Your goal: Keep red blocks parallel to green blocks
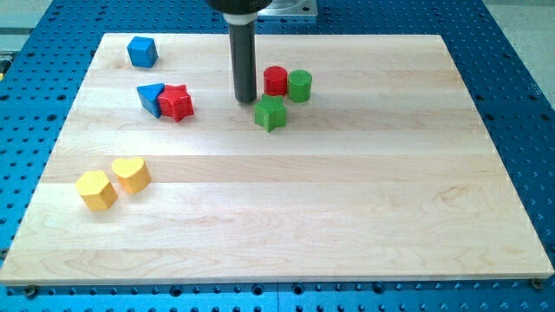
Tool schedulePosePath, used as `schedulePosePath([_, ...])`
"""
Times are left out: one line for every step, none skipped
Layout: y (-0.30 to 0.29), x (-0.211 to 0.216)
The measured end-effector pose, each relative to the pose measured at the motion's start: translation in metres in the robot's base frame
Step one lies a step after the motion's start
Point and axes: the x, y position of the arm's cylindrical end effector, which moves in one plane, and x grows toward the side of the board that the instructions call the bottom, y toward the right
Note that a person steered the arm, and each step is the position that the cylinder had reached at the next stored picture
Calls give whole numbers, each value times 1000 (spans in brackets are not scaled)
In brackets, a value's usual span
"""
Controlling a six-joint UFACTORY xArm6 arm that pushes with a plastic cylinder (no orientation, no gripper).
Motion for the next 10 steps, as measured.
schedulePosePath([45,16])
schedulePosePath([85,-23])
schedulePosePath([44,-39])
schedulePosePath([23,-9])
schedulePosePath([16,-71])
schedulePosePath([41,-87])
schedulePosePath([86,-99])
schedulePosePath([143,-50])
schedulePosePath([78,-6])
schedulePosePath([-21,4])
